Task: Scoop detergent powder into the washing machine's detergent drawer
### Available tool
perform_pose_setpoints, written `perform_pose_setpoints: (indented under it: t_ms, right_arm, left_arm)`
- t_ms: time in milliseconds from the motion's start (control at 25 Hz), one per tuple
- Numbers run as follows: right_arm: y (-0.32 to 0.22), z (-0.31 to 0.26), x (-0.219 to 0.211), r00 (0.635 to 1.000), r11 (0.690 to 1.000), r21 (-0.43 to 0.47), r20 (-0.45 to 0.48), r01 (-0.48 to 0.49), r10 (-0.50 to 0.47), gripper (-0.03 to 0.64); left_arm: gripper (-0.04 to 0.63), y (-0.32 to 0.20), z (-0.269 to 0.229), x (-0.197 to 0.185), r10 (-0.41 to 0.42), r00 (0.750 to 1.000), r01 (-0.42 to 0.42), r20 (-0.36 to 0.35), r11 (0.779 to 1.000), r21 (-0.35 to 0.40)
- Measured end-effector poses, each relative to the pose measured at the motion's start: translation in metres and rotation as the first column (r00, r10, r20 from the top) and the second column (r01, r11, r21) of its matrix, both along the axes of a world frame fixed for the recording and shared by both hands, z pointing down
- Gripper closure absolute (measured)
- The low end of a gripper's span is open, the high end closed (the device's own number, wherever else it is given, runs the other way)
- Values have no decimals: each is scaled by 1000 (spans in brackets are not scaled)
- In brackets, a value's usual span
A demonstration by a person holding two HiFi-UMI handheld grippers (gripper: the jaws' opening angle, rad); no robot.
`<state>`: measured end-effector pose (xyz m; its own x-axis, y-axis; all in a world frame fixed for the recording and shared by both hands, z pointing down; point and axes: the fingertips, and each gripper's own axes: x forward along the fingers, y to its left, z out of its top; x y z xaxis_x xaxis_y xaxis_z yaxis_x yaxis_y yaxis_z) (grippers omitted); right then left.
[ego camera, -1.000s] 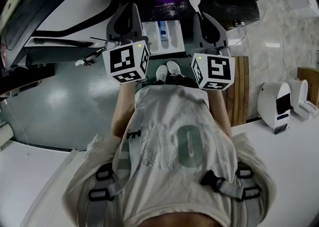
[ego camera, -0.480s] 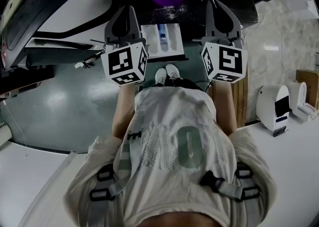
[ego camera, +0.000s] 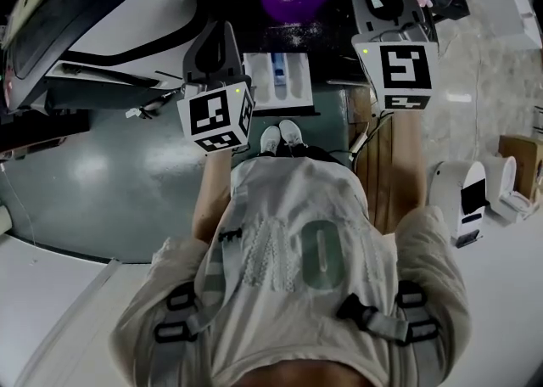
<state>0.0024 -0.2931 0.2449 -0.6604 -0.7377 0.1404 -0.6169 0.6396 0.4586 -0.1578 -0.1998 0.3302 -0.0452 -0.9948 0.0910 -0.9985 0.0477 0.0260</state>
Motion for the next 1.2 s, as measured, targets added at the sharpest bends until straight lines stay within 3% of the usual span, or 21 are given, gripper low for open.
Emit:
perform_pose_setpoints:
  t_ms: [160,280,560,840,1200]
  right_arm:
    - [-12,6,-21,989,992,-75,-101,98,-105,607]
    - [-22,20,-33,960,980,-125,-214,154,-178,606]
    - [-46,63,-43,825,959,-208,-494,194,-274,606]
    - [-59,106,-48,692,928,-323,-628,183,-356,607]
    - [-65,125,-46,598,889,-444,-686,107,-415,606]
  left_arm:
    - [574,2,5,-6,-20,1000,20,-1,1000,-9]
    - [574,4,9,-11,-37,999,37,-7,999,-18]
    - [574,7,26,-21,-67,997,65,-33,996,-61]
    - [574,9,44,-29,-95,993,89,-66,991,-96]
    - [574,18,66,-32,-130,985,115,-114,985,-131]
